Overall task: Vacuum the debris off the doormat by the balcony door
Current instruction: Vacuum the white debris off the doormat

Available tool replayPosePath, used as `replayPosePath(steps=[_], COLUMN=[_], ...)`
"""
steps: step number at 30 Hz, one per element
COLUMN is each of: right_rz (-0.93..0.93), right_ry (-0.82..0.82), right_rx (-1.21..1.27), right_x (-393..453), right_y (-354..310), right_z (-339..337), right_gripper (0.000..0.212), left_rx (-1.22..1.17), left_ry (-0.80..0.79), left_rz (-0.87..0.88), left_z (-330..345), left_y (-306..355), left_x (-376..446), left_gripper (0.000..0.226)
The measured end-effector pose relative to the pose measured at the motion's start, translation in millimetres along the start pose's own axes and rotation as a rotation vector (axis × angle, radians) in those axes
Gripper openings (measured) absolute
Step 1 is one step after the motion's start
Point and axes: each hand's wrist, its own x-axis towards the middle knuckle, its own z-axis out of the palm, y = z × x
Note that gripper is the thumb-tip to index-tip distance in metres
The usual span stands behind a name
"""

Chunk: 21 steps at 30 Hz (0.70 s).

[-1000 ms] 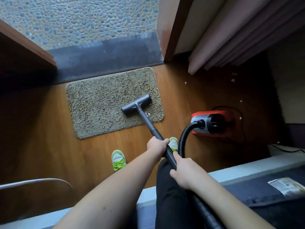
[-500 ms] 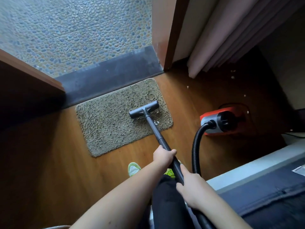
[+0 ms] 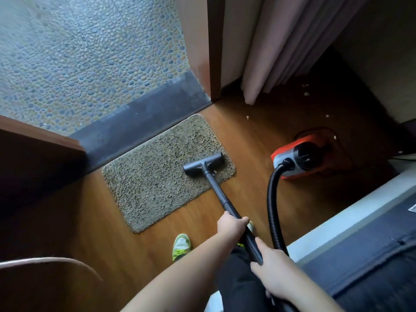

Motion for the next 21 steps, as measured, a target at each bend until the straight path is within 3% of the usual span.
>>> replayPosePath(steps=[9,15,21], right_rz=[0.009,-0.006,0.016], right_ry=[0.023,0.096,0.116], right_rx=[0.231,0.340,0.384], right_x=[2,7,20], right_y=[-37,-71,-76], right_z=[53,89,107], right_gripper=[0.065,0.047,0.063], left_rx=[0.226,0.316,0.360], left_ry=[-0.028,-0.045,-0.049], left_rz=[0.076,0.122,0.128], left_z=[-43,-78,-83], left_y=[-28,-37,-42], left_x=[18,28,38], left_gripper=[0.041,0.039,0.039])
